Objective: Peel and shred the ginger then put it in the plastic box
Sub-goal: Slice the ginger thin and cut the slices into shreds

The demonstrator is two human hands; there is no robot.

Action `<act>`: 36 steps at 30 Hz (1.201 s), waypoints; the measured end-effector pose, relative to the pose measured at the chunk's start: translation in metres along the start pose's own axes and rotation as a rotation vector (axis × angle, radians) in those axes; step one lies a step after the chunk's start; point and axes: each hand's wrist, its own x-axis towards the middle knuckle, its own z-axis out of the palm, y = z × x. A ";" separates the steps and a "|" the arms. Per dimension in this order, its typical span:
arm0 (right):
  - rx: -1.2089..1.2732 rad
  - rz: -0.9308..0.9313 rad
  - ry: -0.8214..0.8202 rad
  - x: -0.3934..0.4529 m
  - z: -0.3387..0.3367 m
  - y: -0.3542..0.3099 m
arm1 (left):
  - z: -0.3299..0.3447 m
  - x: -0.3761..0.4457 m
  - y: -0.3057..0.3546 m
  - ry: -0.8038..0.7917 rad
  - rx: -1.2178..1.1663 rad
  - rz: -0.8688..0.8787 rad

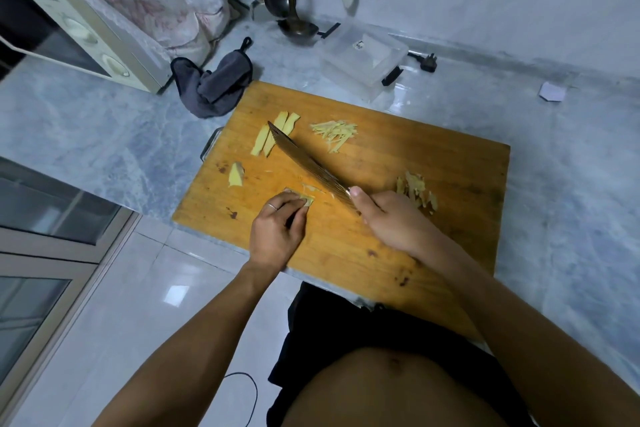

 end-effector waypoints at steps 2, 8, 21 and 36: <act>-0.017 0.008 -0.017 -0.001 -0.001 -0.001 | -0.001 0.001 0.001 -0.018 0.006 -0.015; 0.016 0.012 -0.016 -0.004 -0.003 0.001 | -0.011 0.013 0.013 -0.072 0.085 -0.030; 0.082 0.021 -0.001 -0.007 -0.010 -0.001 | -0.023 0.034 0.015 -0.182 0.051 -0.117; -0.323 -0.145 -0.095 -0.008 0.008 -0.014 | -0.010 -0.018 0.004 -0.122 0.192 0.154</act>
